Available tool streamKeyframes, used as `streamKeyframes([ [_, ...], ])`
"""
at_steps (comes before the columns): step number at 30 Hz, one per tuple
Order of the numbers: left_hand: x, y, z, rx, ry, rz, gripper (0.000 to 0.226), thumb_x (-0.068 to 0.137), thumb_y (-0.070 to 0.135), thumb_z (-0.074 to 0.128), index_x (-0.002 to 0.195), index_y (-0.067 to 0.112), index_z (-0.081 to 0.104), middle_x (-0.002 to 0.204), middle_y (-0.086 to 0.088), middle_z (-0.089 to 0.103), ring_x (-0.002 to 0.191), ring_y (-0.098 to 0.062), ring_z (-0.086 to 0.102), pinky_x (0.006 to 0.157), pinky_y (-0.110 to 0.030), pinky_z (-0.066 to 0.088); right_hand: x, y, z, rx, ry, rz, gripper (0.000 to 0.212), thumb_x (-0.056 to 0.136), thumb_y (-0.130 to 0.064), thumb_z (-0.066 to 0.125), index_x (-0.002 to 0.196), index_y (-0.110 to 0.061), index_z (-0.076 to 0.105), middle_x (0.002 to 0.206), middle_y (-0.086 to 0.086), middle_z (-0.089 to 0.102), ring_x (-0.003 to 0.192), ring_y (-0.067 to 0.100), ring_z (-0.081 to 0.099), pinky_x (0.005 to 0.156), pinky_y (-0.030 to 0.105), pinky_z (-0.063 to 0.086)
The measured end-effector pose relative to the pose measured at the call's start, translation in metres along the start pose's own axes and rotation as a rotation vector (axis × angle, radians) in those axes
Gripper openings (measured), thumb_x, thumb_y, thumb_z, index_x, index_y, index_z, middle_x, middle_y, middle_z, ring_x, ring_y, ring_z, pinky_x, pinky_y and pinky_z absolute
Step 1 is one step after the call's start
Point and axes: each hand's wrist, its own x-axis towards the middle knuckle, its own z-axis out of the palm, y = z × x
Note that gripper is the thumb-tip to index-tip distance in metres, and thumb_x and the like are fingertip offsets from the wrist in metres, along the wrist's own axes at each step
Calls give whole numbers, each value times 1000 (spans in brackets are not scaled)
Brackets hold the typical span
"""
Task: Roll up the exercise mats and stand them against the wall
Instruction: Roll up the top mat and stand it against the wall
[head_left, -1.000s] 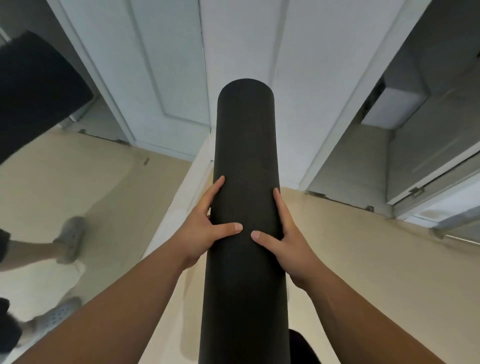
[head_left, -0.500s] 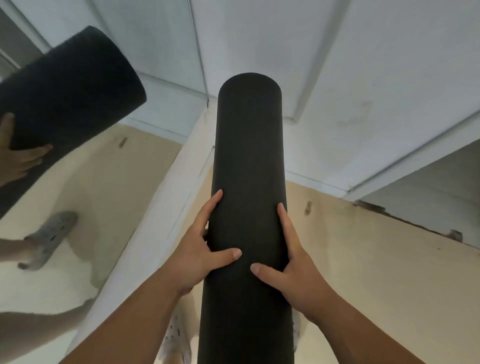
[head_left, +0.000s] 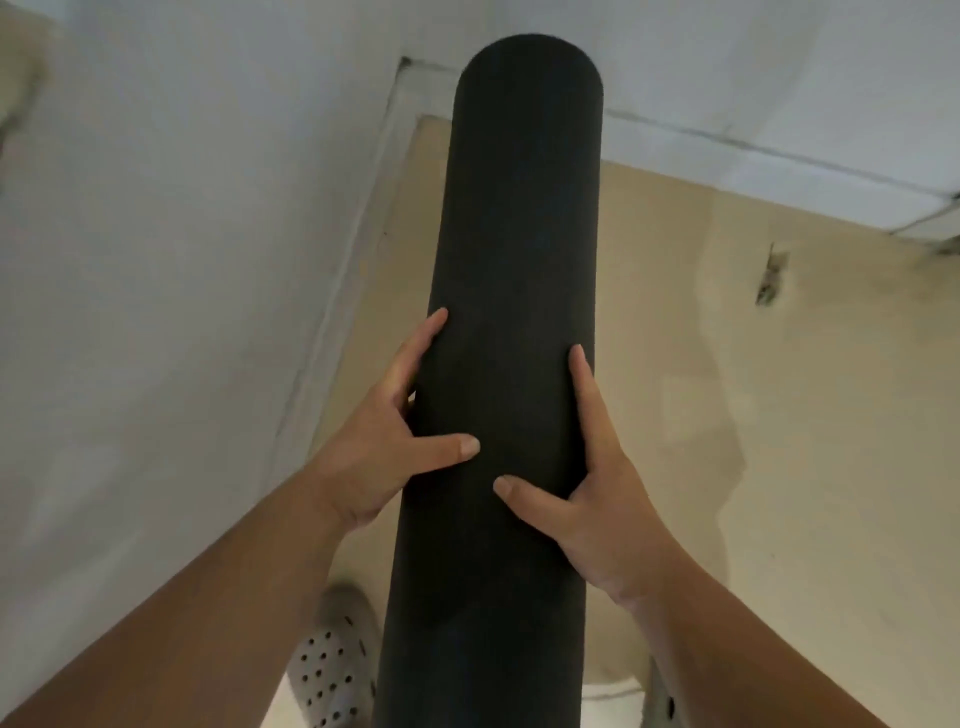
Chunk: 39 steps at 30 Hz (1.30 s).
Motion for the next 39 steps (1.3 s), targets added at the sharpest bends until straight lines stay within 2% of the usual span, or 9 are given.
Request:
streamKeyframes([
  [4,46,-26,-24,62,-91,-1,104,72,7,83,143,64,34,142,34,38,124,14,48,96,-17,49,31,34,20,-12,60,19,115,71,-50,87,143,-80,2,157,-28,25,143,7,41,113,45,48],
  [10,102,-51,-79,228,-36,-42,105,77,2,76,145,65,26,160,17,25,135,-5,44,105,-33,48,107,59,58,-187,-8,15,116,81,-46,86,137,-82,-9,162,-14,9,146,24,32,117,52,42],
  [14,98,-48,-98,351,109,-137,100,83,2,69,144,68,25,161,9,29,116,-6,59,92,-38,59,119,62,85,-288,-18,31,118,81,-50,84,142,-77,-13,167,-12,-17,156,32,14,123,55,32],
  [17,85,-48,-85,651,311,6,88,85,14,71,145,63,29,159,11,32,130,-5,46,105,-43,50,119,66,83,-158,33,58,120,79,-52,84,141,-76,-16,169,-11,6,152,23,27,119,51,40],
  [21,71,-61,-45,578,514,122,61,100,10,49,147,49,43,158,11,32,134,4,33,106,-12,30,126,66,82,-72,24,93,121,76,-52,85,146,-74,-11,158,-11,32,137,16,47,111,48,49],
  [25,71,-64,-35,600,601,122,48,105,17,48,137,51,49,164,5,28,150,-13,26,117,-26,24,134,56,90,-199,21,44,116,87,-45,80,147,-69,-15,152,-5,37,128,13,51,110,38,50],
  [29,80,-51,-57,1020,687,144,44,104,22,50,146,34,51,159,-8,38,145,-25,36,112,-30,26,160,39,110,-318,-28,54,106,94,-56,68,145,-68,-24,149,12,36,113,27,62,97,40,57],
  [34,84,-32,-62,1020,626,35,46,103,21,51,147,33,49,161,-7,36,148,-23,34,119,-41,33,166,30,110,-341,-101,125,112,92,-53,71,140,-72,-28,161,20,25,121,38,61,99,50,57],
  [39,73,-6,-46,1078,546,-136,55,104,31,49,156,37,32,167,-9,19,152,-29,25,120,-49,32,156,8,79,-462,-140,147,115,91,-46,76,150,-64,-22,172,15,9,137,35,53,100,33,50],
])
